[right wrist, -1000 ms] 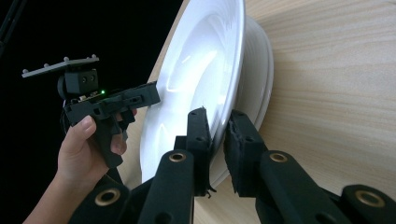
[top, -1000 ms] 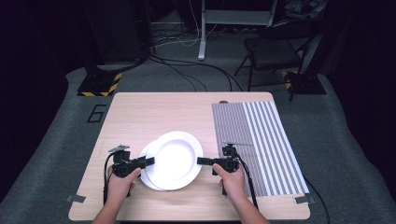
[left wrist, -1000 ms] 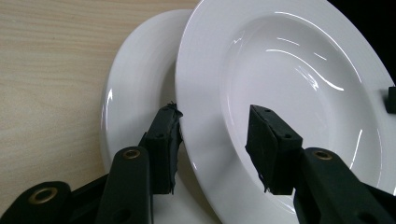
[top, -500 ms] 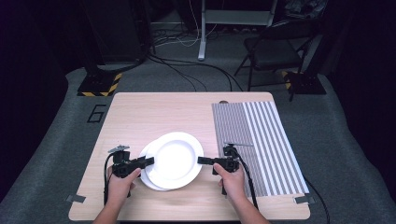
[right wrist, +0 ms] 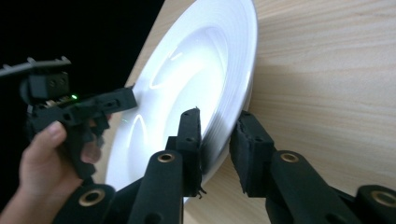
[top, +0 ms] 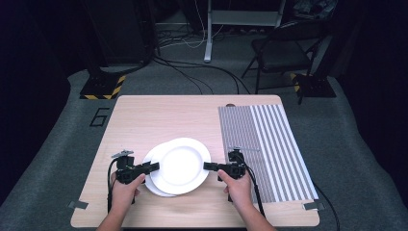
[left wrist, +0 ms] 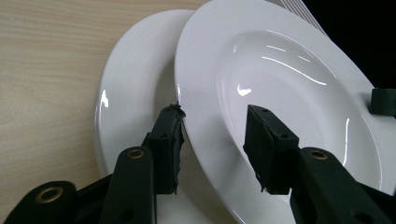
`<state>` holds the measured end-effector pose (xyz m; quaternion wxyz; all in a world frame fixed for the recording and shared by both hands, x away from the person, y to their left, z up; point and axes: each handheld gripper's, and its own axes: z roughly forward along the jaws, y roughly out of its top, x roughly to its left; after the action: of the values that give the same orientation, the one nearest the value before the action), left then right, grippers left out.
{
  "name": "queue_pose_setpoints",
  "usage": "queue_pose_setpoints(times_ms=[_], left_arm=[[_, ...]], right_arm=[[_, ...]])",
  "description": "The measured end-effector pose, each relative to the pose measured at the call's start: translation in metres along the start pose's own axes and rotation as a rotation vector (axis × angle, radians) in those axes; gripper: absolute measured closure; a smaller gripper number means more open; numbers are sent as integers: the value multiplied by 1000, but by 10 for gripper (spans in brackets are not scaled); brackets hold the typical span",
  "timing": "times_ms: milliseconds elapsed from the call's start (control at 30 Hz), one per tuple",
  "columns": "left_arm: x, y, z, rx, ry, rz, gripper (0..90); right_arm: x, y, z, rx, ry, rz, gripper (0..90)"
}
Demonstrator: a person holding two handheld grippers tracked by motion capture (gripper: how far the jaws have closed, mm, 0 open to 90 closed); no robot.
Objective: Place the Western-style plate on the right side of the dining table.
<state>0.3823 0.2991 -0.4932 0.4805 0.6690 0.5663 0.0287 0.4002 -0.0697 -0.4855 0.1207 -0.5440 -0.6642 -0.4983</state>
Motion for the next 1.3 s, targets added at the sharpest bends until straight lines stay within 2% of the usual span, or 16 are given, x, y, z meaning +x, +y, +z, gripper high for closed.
queue_pose_setpoints(times_ms=[67,100,267,500,567,600,700,867,1067,1100,1300], left_arm=[[0,0,0,4,4,1,568],[1,0,0,4,7,18,567],[1,0,0,4,5,17,567],[0,0,-1,8,10,21,567],[0,0,-1,10,10,22,567],[-2,-1,0,7,9,4,567],[-1,0,-1,10,9,10,568],[-2,0,-2,5,0,-10,577],[-6,0,-3,2,8,-1,577],[-6,1,-3,3,9,25,577],[-9,1,-4,12,12,34,577]], right_arm=[[5,-1,0,2,-25,-38,681],[8,-2,0,5,-37,-51,653],[17,-7,2,17,-100,-140,588],[25,-12,3,35,-104,-175,564],[28,-13,3,35,-125,-188,558],[30,-14,3,38,-138,-197,558],[33,-15,3,43,-159,-219,553],[34,-15,4,47,-171,-219,545],[33,-14,3,51,-176,-212,539],[33,-14,3,50,-177,-211,539],[32,-13,2,40,-186,-212,538]])
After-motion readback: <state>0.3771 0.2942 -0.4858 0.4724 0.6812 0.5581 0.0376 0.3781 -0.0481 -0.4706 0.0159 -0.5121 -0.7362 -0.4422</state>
